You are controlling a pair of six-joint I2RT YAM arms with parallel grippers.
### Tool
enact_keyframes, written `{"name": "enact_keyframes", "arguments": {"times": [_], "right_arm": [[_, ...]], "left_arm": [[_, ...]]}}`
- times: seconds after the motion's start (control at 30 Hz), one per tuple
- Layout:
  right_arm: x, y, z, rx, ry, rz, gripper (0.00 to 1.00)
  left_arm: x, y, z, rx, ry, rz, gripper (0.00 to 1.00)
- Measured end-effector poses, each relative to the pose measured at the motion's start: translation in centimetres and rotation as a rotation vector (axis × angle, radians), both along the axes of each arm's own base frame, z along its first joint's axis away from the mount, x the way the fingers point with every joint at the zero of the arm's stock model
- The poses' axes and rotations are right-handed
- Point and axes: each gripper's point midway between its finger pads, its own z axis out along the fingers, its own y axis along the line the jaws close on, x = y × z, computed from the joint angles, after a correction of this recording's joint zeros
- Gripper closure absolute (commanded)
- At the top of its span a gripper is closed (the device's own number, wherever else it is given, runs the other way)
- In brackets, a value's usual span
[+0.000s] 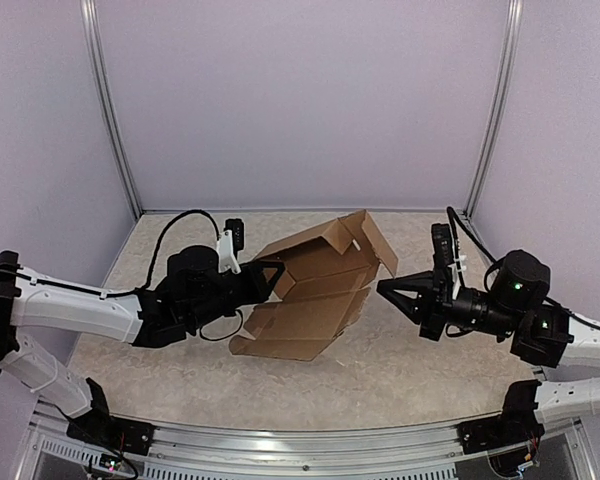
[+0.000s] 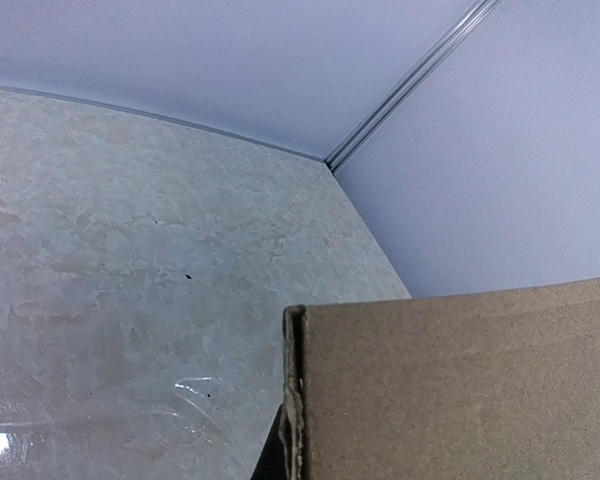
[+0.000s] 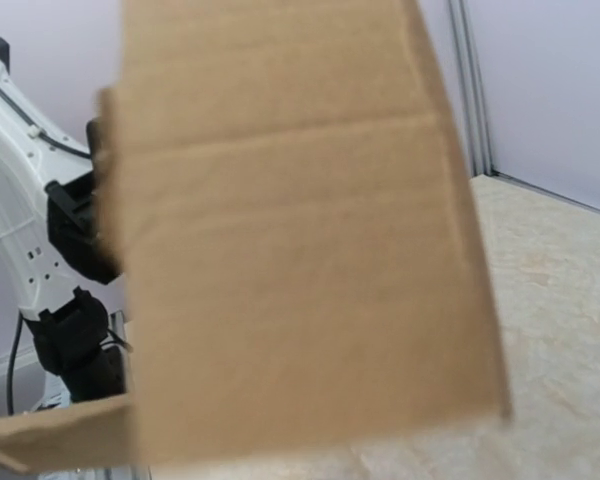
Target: Fold the paper box
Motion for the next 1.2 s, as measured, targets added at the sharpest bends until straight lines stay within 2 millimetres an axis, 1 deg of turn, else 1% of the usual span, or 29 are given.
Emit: {"name": "enact_keyframes", "arguments": {"times": [0.1,0.2,0.27,0.4,0.57,0.87,1.2], "right_arm": [[0.2,0.8,0.8,0.013,-0.009,0.02,1.0],[0.2,1.5,2.5,0.048,-0.035,0.04,1.0],[0.2,1.8,3.2,0.065,-0.047,0.048,1.0],[0.4,2.4,3.8,0.078,-0.058,0.06,1.0],[0.9,3.2,3.3,0.061,-0.045,0.06,1.0],[2.2,4.6,2.7,0.022,-0.022,0.039,1.0],[3.3,4.9,-0.2,-0.104,0.017,-0.024,1.0]], "left_arm": [[-0.2,-0.1,0.3,-0.007,-0.001,-0.015,1.0],[-0.4,-0.2,0.5,-0.013,-0.002,-0.029,1.0],[-0.5,-0.3,0.6,-0.018,0.0,-0.035,1.0],[-0.7,-0.3,1.1,-0.031,-0.003,-0.044,1.0],[-1.0,-0.4,1.5,-0.038,-0.008,-0.059,1.0],[-0.9,-0.2,1.2,-0.019,-0.006,-0.056,1.0],[-0.4,1.4,0.7,0.068,-0.017,-0.006,1.0]]}}
